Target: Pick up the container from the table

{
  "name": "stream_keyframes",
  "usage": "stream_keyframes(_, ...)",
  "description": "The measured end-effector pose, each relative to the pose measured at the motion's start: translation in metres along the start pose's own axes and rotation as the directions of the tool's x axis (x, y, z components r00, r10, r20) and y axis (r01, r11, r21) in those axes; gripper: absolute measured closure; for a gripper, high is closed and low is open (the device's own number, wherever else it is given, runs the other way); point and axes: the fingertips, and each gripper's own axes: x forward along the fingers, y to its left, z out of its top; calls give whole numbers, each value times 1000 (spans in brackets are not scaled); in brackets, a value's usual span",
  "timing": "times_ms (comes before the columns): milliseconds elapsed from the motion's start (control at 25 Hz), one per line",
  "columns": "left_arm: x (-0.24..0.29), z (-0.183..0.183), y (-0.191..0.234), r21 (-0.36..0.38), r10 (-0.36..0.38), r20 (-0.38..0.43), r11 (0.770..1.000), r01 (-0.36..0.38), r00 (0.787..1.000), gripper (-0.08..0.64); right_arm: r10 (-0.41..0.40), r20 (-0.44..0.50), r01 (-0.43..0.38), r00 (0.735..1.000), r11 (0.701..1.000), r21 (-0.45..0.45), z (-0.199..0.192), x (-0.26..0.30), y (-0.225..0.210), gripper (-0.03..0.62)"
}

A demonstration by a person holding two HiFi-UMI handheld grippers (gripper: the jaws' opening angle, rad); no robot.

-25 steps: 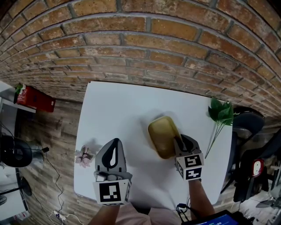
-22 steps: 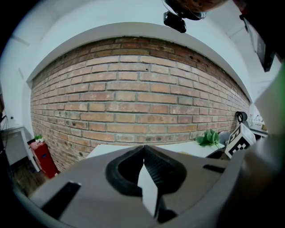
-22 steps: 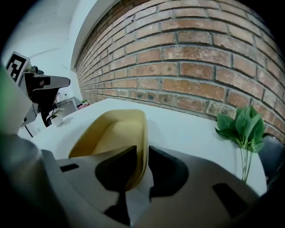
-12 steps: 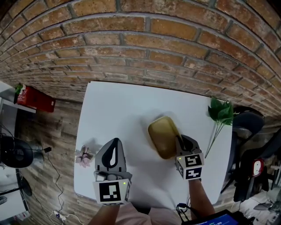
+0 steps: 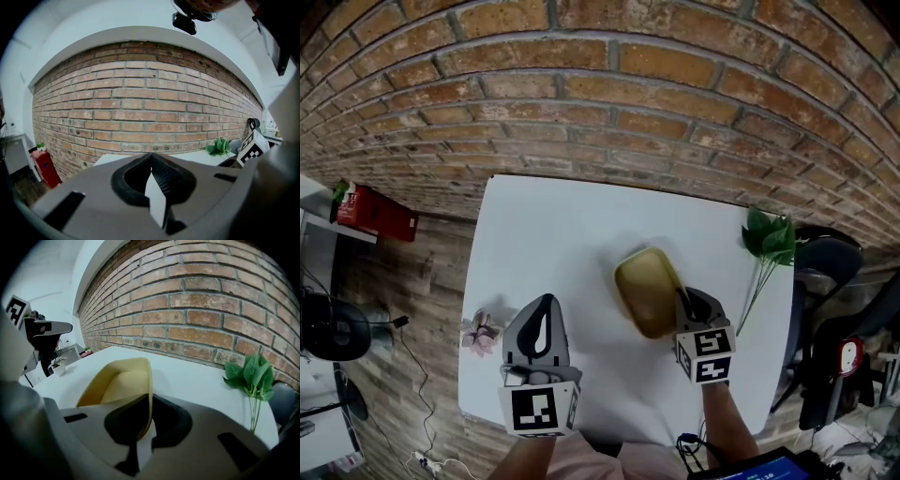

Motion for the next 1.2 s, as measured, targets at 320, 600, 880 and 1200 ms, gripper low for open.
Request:
stream_keyframes(320, -7, 6, -2, 0, 1, 18, 1000, -1, 1000, 551, -8, 27, 8, 1000, 1000, -9, 10, -9, 2, 583)
stream_keyframes(600, -17, 15, -7, 3, 0, 41, 1000, 0, 999, 551, -17, 70, 18, 997, 1000, -13, 24, -24, 2, 584)
stream_keyframes(880, -29, 27, -15, 9, -5, 72, 1000, 4, 997, 551, -30, 110, 32, 993, 999, -12, 34, -44, 0, 584)
stream_keyframes(1200, -43, 39, -27, 18, -11, 105, 1000, 10, 994, 551, -44, 170, 47, 985, 999, -13, 49, -72, -3, 584)
